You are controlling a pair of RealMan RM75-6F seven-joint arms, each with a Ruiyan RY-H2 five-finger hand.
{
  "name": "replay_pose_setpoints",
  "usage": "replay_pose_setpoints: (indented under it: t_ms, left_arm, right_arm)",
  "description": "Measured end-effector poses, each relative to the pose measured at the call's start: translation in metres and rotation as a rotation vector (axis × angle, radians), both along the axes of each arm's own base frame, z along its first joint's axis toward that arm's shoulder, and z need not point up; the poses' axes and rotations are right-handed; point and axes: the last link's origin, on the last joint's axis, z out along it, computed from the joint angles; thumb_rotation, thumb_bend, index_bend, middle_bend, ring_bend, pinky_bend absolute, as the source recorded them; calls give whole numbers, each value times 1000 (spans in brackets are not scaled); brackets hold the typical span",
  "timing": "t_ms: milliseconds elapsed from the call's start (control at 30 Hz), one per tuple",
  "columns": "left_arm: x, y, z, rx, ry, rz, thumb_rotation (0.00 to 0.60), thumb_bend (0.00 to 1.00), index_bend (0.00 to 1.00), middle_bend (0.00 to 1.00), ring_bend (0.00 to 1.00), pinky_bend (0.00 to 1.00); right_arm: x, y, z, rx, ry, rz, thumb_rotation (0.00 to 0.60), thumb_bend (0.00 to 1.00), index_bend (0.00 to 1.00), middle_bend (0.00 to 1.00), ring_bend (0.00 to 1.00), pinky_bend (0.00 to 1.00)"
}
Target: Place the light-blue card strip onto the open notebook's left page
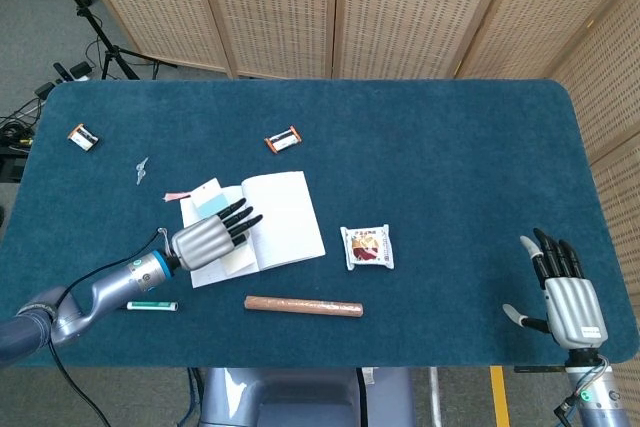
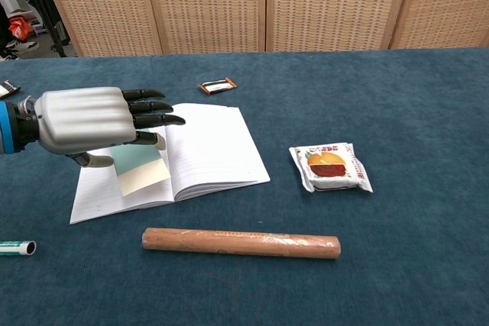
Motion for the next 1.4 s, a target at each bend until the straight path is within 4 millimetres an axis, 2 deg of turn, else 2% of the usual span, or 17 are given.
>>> replay_pose_setpoints:
  t_ms: [500, 1400]
  left_arm:
    - [-6, 8, -9, -36, 16, -114, 600, 282, 314, 0, 0, 0]
    - [-8, 11, -15, -50, 22, -146, 600, 254, 314, 0, 0, 0]
  right_arm:
    - [-2, -4, -4, 5, 16, -16, 600, 156, 0, 0, 0, 0]
    - [-2, -5, -5, 1, 23, -22, 600, 156, 0, 0, 0, 0]
